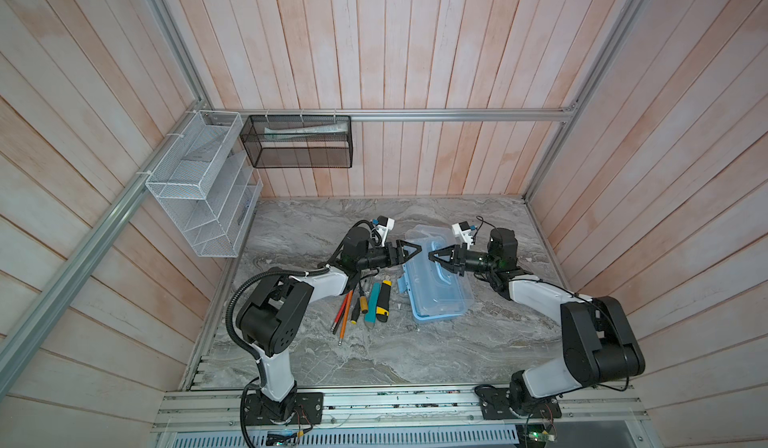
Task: Pack the tool kit
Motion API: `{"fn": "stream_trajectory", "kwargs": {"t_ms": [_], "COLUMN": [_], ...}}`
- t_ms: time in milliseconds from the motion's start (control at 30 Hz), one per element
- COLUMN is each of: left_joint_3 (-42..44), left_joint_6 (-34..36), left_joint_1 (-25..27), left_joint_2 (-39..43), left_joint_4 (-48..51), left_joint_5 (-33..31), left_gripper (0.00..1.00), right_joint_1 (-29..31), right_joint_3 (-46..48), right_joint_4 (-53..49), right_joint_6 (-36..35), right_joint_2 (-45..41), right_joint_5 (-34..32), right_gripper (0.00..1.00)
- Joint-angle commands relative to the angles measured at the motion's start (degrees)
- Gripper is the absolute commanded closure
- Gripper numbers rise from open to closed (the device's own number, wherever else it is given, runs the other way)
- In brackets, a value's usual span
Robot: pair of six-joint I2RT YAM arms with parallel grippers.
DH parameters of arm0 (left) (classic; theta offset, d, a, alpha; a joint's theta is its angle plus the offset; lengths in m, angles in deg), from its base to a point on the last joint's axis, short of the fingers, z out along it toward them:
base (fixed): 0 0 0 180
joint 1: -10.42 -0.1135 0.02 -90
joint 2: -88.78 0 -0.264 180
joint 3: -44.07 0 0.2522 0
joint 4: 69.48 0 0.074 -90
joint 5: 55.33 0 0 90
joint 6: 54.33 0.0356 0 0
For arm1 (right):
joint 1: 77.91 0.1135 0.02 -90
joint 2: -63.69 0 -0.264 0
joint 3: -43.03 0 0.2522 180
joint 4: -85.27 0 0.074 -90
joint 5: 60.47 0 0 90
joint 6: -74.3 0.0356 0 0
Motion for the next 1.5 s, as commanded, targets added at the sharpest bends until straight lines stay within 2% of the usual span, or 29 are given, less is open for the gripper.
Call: {"fn": "stream_trajectory", "kwargs": {"t_ms": [0, 167, 333, 400, 467, 600, 767, 967, 1133, 1333, 1467], "left_joint_3": [-2.57, -4.30, -6.22, -7.25, -8.36, -10.06, -12.21, -17.90, -26.79, -38.99, -41.63], "left_joint_6": [-1.11, -1.20, -1.19, -1.10, -1.29, -1.16, -0.94, -0.34, 2.15, 4.50, 5.35], "left_joint_1": [0.49, 0.55, 0.61, 0.65, 0.70, 0.81, 1.15, 3.06, 5.74, 8.36, 8.98], "left_joint_2": [-1.91, -2.88, -2.89, -3.06, -3.24, -2.80, -2.44, -4.16, -8.39, -15.70, -17.30], "left_joint_4": [-2.64, -2.33, -1.44, -0.84, -0.24, 1.22, 2.70, 6.10, 11.41, 17.97, 19.86], "left_joint_5": [2.16, 2.69, 2.43, 2.39, 2.30, 1.87, 1.51, 1.18, 1.23, 3.50, 4.40], "left_gripper": [0.12, 0.12, 0.12, 0.12, 0.12, 0.12, 0.12, 0.12, 0.12, 0.12, 0.12], "right_joint_1": [-0.24, -0.34, -0.98, -1.34, -1.81, -3.37, -6.91, -7.55, -7.80, -9.45, -9.83], "right_joint_3": [0.69, -1.28, -4.41, -5.04, -5.41, -5.66, -5.16, -4.18, 0.12, 2.55, 3.15], "right_joint_4": [3.44, -2.72, -13.97, -16.03, -18.12, -22.53, -27.77, -36.37, -36.54, -38.54, -39.83], "right_joint_6": [-2.30, -6.45, -14.38, -15.67, -17.04, -19.85, -22.54, -25.30, -24.79, -25.31, -25.71], "right_joint_2": [1.15, 1.24, -1.14, -1.98, -2.94, -6.22, -11.41, -19.93, -27.81, -32.86, -34.66], "right_joint_5": [1.56, 0.22, -4.73, -5.65, -6.77, -9.02, -12.48, -27.56, -38.52, -42.64, -44.42], "right_gripper": [1.00, 1.00, 0.51, 0.39, 0.32, 0.25, 0.25, 0.24, 0.22, 0.22, 0.22]}}
